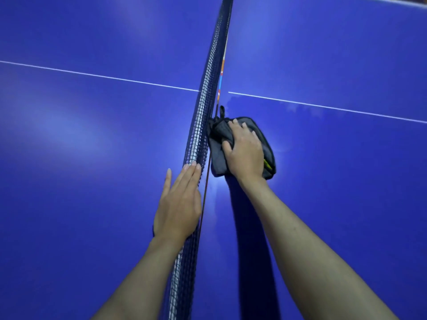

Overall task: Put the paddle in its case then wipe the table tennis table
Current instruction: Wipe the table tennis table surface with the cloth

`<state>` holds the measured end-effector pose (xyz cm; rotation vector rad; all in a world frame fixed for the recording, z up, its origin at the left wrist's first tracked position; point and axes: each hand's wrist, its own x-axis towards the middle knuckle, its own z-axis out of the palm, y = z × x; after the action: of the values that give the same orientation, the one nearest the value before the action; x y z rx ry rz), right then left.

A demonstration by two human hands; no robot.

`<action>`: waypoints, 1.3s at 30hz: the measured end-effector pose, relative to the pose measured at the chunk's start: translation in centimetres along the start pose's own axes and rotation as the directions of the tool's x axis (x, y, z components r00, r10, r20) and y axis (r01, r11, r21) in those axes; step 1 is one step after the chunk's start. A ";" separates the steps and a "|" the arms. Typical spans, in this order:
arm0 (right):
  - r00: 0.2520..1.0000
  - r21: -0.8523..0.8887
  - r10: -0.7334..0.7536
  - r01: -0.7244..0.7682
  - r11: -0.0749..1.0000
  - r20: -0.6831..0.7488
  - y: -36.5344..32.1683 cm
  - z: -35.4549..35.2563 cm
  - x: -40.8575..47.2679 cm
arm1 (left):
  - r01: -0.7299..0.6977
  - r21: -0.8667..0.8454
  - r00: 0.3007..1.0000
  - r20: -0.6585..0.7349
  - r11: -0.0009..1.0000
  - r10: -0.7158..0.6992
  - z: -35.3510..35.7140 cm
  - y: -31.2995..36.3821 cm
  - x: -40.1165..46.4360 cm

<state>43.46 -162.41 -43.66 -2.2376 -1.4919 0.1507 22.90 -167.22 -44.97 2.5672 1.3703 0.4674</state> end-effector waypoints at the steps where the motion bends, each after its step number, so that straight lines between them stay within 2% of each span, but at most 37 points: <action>1: 1.000 -0.001 -0.002 0.002 1.000 -0.006 -0.2 0.0 -1.8 | 0.001 -0.009 1.000 -0.002 1.000 -0.001 0.0 0.0 0.1; 5: 1.000 0.000 0.019 -0.019 1.000 -0.019 -1.2 -0.4 -8.9 | 0.021 -0.102 1.000 -0.002 0.995 -0.021 0.0 0.1 0.2; 8: 0.999 -0.008 0.042 -0.042 0.999 -0.013 -2.4 -0.9 -14.7 | 0.041 -0.163 0.998 0.062 0.986 -0.032 -1.2 0.0 -0.1; 12: 0.998 -0.017 0.057 -0.057 0.998 -0.006 -3.9 -1.6 -21.9 | 0.005 -0.093 0.993 0.120 0.996 0.006 -3.7 0.8 -2.8; 16: 0.997 -0.007 0.081 -0.080 0.997 0.010 -5.4 -2.4 -29.7 | -0.029 -0.034 0.981 0.191 0.999 0.035 -5.7 1.5 -9.6; 22: 0.994 -0.021 0.091 -0.090 0.996 0.056 -6.9 -4.0 -40.5 | -0.062 -0.047 0.975 0.211 0.997 0.070 -7.9 3.0 -18.3; 28: 0.992 -0.009 0.072 -0.071 0.997 0.102 -6.4 -5.5 -47.2 | -0.037 -0.116 0.972 0.227 0.993 0.063 -9.5 4.1 -24.7; 34: 0.991 -0.017 0.077 -0.076 0.997 0.111 -5.3 -6.7 -53.9 | -0.021 -0.088 0.967 0.252 0.996 0.043 -10.0 6.4 -28.8; 39: 0.982 -0.057 0.080 -0.071 0.996 0.171 -4.5 -7.1 -54.1 | -0.007 -0.087 0.968 0.250 0.996 0.029 -10.3 8.3 -30.5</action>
<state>19.71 -211.76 -43.55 -2.3747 -1.5140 0.3436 9.65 -197.05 -38.38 2.4703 1.2133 0.1891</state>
